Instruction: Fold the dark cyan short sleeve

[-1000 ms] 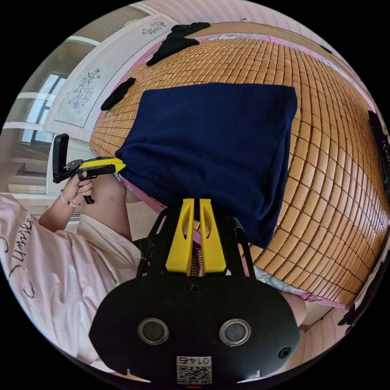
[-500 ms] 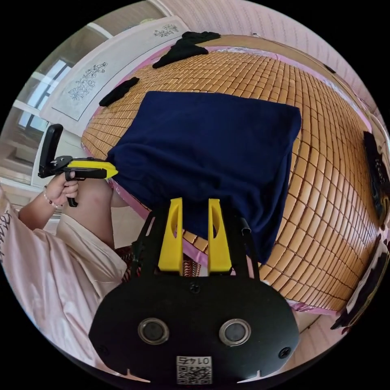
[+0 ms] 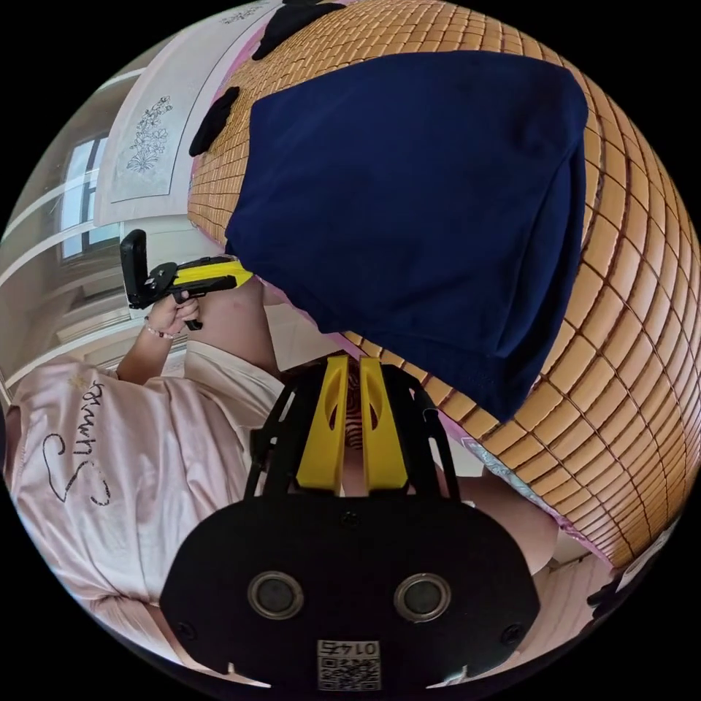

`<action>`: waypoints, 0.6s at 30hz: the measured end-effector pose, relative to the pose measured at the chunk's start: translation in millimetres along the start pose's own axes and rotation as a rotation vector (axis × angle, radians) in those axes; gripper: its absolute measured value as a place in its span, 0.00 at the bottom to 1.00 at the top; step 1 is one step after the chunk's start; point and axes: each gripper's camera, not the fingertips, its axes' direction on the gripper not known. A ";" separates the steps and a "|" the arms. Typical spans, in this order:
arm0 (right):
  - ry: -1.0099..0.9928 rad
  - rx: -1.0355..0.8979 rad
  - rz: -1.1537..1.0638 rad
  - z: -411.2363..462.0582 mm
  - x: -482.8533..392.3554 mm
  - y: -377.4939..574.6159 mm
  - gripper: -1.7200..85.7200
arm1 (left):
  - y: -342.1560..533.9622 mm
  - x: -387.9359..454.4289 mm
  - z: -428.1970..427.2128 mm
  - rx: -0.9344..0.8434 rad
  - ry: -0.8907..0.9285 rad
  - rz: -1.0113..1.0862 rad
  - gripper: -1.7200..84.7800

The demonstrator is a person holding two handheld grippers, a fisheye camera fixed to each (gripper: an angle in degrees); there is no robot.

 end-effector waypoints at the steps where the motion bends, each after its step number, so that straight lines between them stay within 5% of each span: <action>1: 0.025 0.017 -0.010 -1.0 -7.0 -2.3 0.03 | 2.8 2.2 3.8 -0.007 -0.008 0.005 0.01; 10: 0.345 0.183 -0.151 -15.2 -70.4 -31.0 0.02 | -2.1 26.4 -23.9 0.223 -0.096 0.073 0.01; 18: 0.466 0.058 -0.198 30.3 -105.6 -67.2 0.01 | 1.8 28.5 42.0 0.062 -0.293 0.085 0.01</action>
